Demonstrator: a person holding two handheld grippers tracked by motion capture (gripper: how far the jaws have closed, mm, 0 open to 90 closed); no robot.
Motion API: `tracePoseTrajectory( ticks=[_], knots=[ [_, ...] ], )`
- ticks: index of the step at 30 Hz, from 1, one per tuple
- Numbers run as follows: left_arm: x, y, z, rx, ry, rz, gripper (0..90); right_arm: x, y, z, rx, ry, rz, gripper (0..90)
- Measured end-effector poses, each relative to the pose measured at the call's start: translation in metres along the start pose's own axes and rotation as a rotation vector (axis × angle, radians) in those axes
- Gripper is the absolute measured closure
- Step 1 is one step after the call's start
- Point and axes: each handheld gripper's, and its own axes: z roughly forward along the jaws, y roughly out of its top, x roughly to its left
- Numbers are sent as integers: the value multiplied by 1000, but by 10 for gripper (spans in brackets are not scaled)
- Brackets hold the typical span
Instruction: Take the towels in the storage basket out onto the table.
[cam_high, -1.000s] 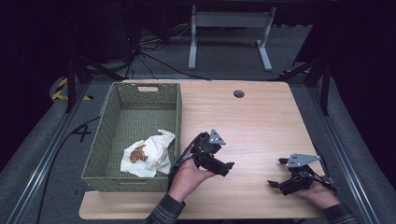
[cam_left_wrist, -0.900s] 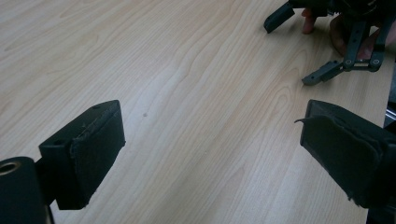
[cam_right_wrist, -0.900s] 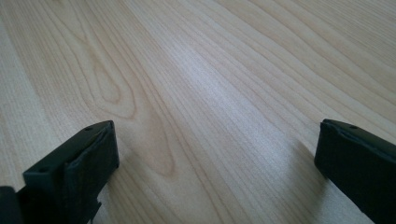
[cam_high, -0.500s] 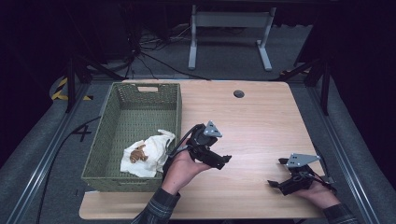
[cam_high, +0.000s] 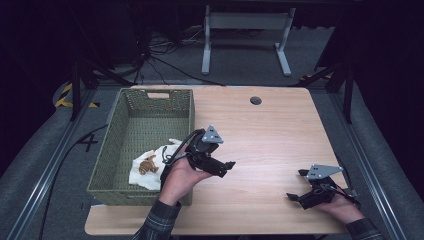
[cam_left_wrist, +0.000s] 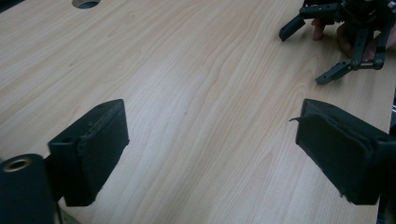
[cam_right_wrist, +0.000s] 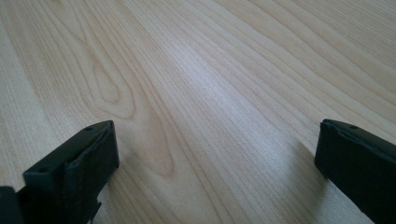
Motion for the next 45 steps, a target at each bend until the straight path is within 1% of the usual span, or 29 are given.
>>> tracePoseTrajectory(
  ticks=[2,3,7,9,12,13,17,21,22,23,25,27,29,31,32,36,38,41,45],
  knots=[
    [4,-3,-5,-12,8,-8,119,0,0,0,0,0,0,0],
    [6,-4,-8,-19,11,-5,119,0,0,0,0,0,0,0],
    [12,-8,-19,-24,32,-10,124,0,0,0,-1,0,-2,0],
    [16,-11,-26,-39,42,-22,133,0,0,0,-1,0,-1,0],
    [21,-16,-32,-40,63,-32,140,0,0,0,0,0,-1,0],
    [23,-18,-34,-32,67,-32,140,0,0,0,-1,0,-1,0],
    [30,-24,-42,-27,77,-45,149,0,0,0,-1,0,-1,0],
    [35,-30,-50,-37,86,-59,157,0,0,0,-1,0,-2,0],
    [35,-30,-50,-37,86,-59,157,0,0,0,-1,0,-2,0],
    [37,-31,-53,-30,91,-56,157,0,0,0,0,0,0,0],
    [40,-35,-58,-21,109,-63,157,0,0,0,-1,0,-1,0],
    [43,-39,-61,-18,116,-72,163,0,0,0,-1,0,-1,0],
    [49,-44,-64,10,118,-80,167,0,0,0,-1,0,-1,0],
    [50,-46,-65,15,125,-83,167,0,0,0,0,0,0,0],
    [52,-48,-66,26,129,-81,167,0,0,0,0,0,0,0],
    [56,-53,-72,20,137,-90,175,0,0,0,-1,0,-2,0],
    [59,-56,-78,29,154,-89,175,0,0,0,-1,0,-1,0],
    [63,-62,-84,31,175,-111,176,0,0,0,-1,0,-1,0],
    [71,-71,-89,59,216,-117,179,0,0,0,0,0,0,0]
  ],
)
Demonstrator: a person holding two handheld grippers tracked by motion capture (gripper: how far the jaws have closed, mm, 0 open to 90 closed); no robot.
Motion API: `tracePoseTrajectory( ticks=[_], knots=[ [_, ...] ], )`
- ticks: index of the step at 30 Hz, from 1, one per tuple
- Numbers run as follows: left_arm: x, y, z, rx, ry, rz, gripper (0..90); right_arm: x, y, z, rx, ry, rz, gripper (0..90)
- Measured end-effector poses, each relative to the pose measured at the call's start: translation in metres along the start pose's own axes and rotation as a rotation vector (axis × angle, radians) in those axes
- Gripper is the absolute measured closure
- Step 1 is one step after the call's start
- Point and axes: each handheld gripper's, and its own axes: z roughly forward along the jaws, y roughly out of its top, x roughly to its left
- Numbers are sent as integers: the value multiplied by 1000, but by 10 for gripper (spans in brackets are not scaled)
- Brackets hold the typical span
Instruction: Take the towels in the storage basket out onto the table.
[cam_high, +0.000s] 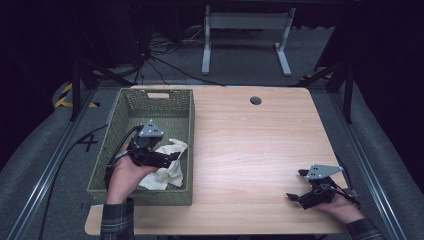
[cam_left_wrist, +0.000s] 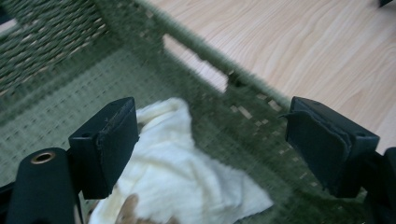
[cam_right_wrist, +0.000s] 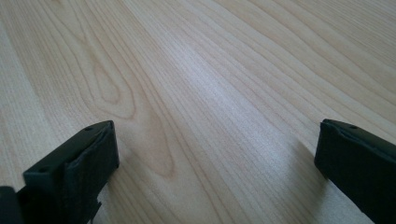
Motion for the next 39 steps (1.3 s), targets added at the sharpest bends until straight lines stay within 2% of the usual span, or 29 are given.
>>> tracePoseTrajectory(
  ticks=[5,9,17,25,26,27,33,36,39],
  knots=[
    [10,-10,7,27,-4,-17,178,0,0,0,-1,0,-1,0],
    [12,-13,12,50,3,4,178,0,0,0,0,0,0,0],
    [18,-23,32,93,-15,-25,176,0,0,0,-1,0,-1,0],
    [22,-30,52,206,6,-49,165,0,0,0,0,0,0,0],
    [22,-30,52,206,6,-49,163,0,0,0,0,0,0,0],
    [21,-31,56,236,15,-48,158,0,0,0,0,0,0,0],
    [20,-33,65,291,-6,-61,149,0,0,0,0,0,0,0],
    [19,-33,68,314,-3,-49,151,0,0,0,0,0,0,0],
    [17,-34,72,357,3,-34,151,0,0,0,0,0,1,0]
  ],
)
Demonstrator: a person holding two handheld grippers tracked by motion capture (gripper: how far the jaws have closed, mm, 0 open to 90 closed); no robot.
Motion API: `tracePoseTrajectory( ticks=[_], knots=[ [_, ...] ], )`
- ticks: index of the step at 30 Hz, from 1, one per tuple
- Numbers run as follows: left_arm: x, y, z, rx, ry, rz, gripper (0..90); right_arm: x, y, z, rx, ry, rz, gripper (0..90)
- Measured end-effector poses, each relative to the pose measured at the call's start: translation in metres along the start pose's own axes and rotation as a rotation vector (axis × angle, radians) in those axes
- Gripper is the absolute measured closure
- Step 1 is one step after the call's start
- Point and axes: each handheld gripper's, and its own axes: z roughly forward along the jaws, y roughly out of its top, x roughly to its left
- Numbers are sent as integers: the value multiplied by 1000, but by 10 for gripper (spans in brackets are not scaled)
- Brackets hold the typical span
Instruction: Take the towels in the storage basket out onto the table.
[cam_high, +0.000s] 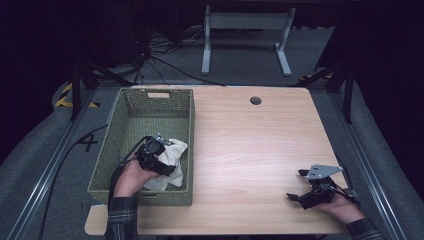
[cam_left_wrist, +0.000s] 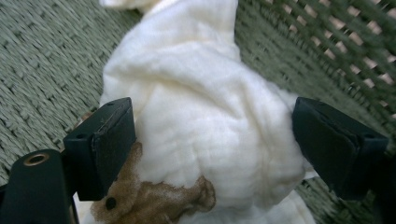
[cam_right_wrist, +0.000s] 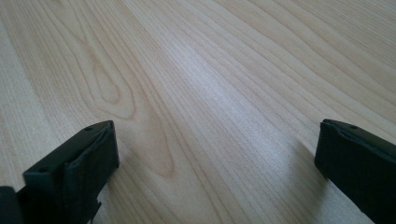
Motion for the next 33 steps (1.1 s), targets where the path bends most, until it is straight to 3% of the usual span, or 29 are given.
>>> tracePoseTrajectory(
  ticks=[6,16,20,24,27,33],
  knots=[
    [-2,0,10,69,-5,10,148,0,0,0,0,1,-1,0],
    [-5,0,13,99,17,29,143,0,0,0,0,1,-1,0],
    [-7,1,9,115,54,54,301,0,0,0,-1,1,-3,0],
    [-10,0,6,117,47,62,516,0,0,0,-1,1,-2,0],
    [-8,0,3,120,23,29,669,0,0,0,-1,1,-2,0],
    [-2,0,-3,89,-6,-30,722,0,0,0,-1,1,-2,0]
  ],
)
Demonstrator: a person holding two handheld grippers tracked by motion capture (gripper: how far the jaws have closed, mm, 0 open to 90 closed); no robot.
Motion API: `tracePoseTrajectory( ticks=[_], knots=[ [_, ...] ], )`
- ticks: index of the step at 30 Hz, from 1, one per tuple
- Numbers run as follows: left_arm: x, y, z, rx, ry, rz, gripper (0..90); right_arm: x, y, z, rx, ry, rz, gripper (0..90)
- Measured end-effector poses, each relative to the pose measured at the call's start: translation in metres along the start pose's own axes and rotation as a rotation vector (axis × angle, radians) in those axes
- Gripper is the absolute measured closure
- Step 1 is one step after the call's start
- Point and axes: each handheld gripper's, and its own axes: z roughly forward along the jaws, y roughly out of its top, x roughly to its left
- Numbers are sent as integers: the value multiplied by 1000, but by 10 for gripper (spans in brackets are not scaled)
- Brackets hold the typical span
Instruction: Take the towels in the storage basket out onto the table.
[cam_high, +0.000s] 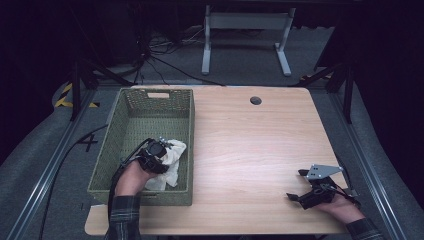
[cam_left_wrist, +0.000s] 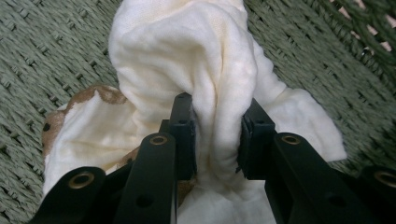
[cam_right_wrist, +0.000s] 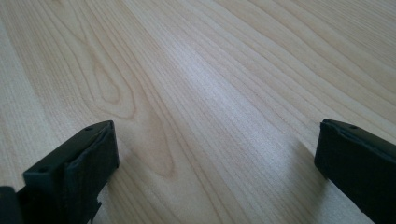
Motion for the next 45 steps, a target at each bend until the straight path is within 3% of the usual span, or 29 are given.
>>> tracePoseTrajectory(
  ticks=[9,12,14,18,19,20,25,36,45],
  knots=[
    [7,-4,-21,-163,-33,-56,738,0,0,0,0,0,0,0],
    [10,-8,-32,-250,-57,-79,743,0,0,0,0,0,0,0],
    [10,-9,-34,-269,-60,-84,745,0,0,0,0,0,0,0],
    [12,-12,-48,-382,-66,-101,744,0,0,0,0,0,0,0],
    [12,-14,-55,-430,-74,-112,744,0,0,0,0,0,0,0],
    [12,-14,-55,-430,-74,-112,745,0,0,0,0,0,0,0],
    [11,-17,-73,-545,-102,-120,745,0,0,0,0,0,0,0],
    [9,-13,-104,-646,-124,-91,748,0,0,0,0,1,-1,0],
    [0,4,-136,-707,-139,-37,749,0,0,0,1,1,-1,0]
  ],
)
